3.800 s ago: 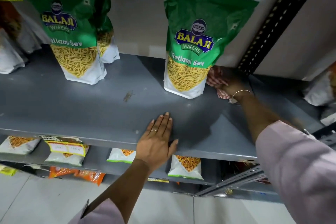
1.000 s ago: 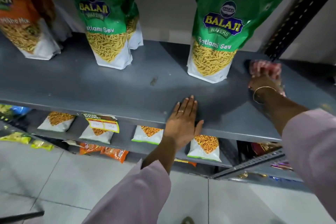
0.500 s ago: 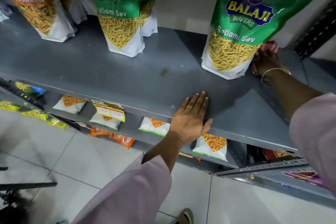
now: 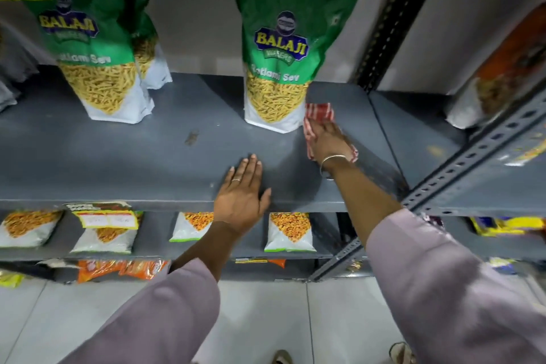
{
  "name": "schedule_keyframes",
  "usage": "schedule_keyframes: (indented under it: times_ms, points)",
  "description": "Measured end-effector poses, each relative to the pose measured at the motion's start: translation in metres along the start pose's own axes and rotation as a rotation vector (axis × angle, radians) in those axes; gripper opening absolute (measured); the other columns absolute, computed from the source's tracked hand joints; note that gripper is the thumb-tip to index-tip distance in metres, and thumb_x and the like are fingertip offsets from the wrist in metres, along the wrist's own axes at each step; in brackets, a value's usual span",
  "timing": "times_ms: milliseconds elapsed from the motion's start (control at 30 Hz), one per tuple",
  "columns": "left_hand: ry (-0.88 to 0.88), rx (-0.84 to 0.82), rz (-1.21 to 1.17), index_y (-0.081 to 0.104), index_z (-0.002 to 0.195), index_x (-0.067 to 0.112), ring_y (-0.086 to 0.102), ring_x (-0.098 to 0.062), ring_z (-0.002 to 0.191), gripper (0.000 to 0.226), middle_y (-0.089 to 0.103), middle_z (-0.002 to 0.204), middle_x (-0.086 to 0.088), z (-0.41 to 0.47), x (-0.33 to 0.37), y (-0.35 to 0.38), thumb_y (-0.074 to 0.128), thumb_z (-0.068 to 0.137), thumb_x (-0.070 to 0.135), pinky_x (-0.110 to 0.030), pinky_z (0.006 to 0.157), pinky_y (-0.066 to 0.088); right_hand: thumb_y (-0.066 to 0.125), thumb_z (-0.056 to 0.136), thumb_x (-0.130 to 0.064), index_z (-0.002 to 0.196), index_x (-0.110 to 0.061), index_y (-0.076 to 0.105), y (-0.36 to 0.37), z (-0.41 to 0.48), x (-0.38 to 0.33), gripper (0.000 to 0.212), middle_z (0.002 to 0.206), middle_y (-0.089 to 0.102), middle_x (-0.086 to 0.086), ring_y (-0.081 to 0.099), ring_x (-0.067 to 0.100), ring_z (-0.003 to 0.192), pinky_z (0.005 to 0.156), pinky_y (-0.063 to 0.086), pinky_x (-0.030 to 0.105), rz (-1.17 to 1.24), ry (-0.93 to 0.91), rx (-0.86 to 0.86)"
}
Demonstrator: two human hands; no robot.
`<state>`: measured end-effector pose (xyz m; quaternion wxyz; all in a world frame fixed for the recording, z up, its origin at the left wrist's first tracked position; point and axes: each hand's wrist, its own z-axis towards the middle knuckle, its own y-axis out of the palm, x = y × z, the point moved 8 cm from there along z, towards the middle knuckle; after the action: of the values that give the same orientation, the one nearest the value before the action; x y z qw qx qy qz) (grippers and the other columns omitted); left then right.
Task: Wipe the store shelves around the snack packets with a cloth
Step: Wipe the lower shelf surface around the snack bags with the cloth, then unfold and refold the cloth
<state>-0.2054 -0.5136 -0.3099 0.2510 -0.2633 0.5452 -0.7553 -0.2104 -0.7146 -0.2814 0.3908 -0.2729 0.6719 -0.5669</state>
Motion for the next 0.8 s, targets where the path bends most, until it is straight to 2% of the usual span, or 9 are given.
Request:
schedule_keyframes:
  times_ms: [133, 333, 433, 467, 533, 600, 633, 700, 800]
  points:
    - [-0.003, 0.009, -0.007, 0.057, 0.122, -0.002, 0.055, -0.031, 0.118, 0.060, 0.056, 0.129, -0.018, -0.001, -0.001, -0.001, 0.032, 0.085, 0.037, -0.042, 0.102, 0.039, 0.040, 0.095, -0.009, 0.147, -0.028, 0.028, -0.002, -0.040, 0.006, 0.056, 0.157, 0.027, 0.003, 0.027, 0.023, 0.145, 0.113, 0.034, 0.046, 0.010, 0.033, 0.039]
    - [-0.007, -0.061, -0.049, 0.058, 0.121, -0.002, 0.054, -0.030, 0.119, 0.060, 0.057, 0.128, -0.018, -0.002, 0.002, -0.006, 0.028, 0.087, 0.038, -0.043, 0.101, 0.039, 0.047, 0.092, -0.007, 0.142, -0.035, 0.037, -0.009, -0.113, 0.001, 0.058, 0.156, 0.031, -0.005, 0.054, 0.023, 0.127, 0.092, 0.052, 0.043, -0.040, -0.008, -0.006]
    - [-0.064, -0.167, -0.176, 0.063, 0.117, 0.000, 0.059, -0.027, 0.113, 0.068, 0.061, 0.123, -0.015, -0.003, -0.005, -0.002, 0.011, 0.098, 0.041, -0.037, 0.100, 0.040, 0.075, 0.074, -0.025, 0.115, -0.031, 0.068, -0.018, -0.144, -0.016, 0.042, 0.120, 0.070, 0.004, 0.074, 0.018, 0.087, 0.067, 0.059, 0.025, -0.140, -0.148, 0.073]
    - [-0.082, -0.145, -0.247, 0.063, 0.117, 0.001, 0.059, -0.027, 0.113, 0.075, 0.061, 0.124, -0.014, -0.003, -0.007, -0.004, 0.004, 0.098, 0.044, -0.037, 0.099, 0.042, 0.071, 0.079, -0.030, 0.115, -0.033, 0.067, -0.011, -0.149, -0.018, 0.037, 0.118, 0.072, 0.001, 0.073, 0.015, 0.091, 0.074, 0.057, 0.025, -0.078, -0.186, -0.020]
    - [-0.139, -0.131, -0.413, 0.053, 0.129, 0.003, 0.052, -0.026, 0.122, 0.074, 0.048, 0.139, -0.011, 0.000, -0.010, -0.017, 0.003, 0.096, 0.048, -0.038, 0.101, 0.043, 0.055, 0.093, -0.017, 0.124, -0.022, 0.063, 0.000, -0.157, -0.027, 0.032, 0.122, 0.067, 0.000, 0.063, 0.001, 0.101, 0.090, 0.051, 0.025, 0.277, -0.229, -0.283]
    - [-0.273, -0.167, -0.502, 0.044, 0.135, 0.007, 0.049, -0.029, 0.122, 0.056, 0.046, 0.141, -0.009, 0.006, -0.020, -0.020, 0.016, 0.099, 0.039, -0.037, 0.099, 0.040, 0.049, 0.094, -0.002, 0.115, -0.008, 0.062, -0.025, -0.156, -0.040, 0.026, 0.105, 0.068, 0.001, 0.061, -0.015, 0.081, 0.079, 0.052, 0.011, 0.804, -0.158, -0.358]
    - [-0.388, -0.163, -0.568, 0.049, 0.130, 0.007, 0.052, -0.030, 0.117, 0.052, 0.054, 0.132, -0.011, 0.009, -0.029, -0.024, 0.023, 0.100, 0.042, -0.038, 0.096, 0.041, 0.046, 0.095, 0.002, 0.109, -0.004, 0.063, -0.035, -0.152, -0.045, 0.023, 0.090, 0.070, -0.001, 0.063, -0.014, 0.068, 0.068, 0.050, 0.006, 1.064, -0.087, -0.352]
    - [-0.656, -0.162, -1.068, 0.064, 0.107, 0.005, 0.062, -0.030, 0.096, 0.069, 0.067, 0.106, -0.015, 0.010, -0.037, -0.034, 0.031, 0.091, 0.063, -0.039, 0.086, 0.048, 0.040, 0.096, 0.002, 0.101, 0.001, 0.064, -0.045, -0.142, -0.058, 0.025, 0.069, 0.072, -0.002, 0.067, 0.003, 0.063, 0.062, 0.052, 0.013, 1.518, 0.070, -0.390]
    - [-0.706, -0.301, -1.520, 0.063, 0.098, 0.009, 0.064, -0.026, 0.084, 0.055, 0.068, 0.094, -0.013, 0.019, -0.026, -0.057, 0.035, 0.093, 0.056, -0.033, 0.066, 0.051, 0.043, 0.095, -0.002, 0.102, -0.001, 0.062, -0.049, -0.131, -0.082, 0.020, 0.065, 0.075, 0.003, 0.068, 0.018, 0.067, 0.062, 0.055, 0.026, 1.718, 0.176, -0.375]
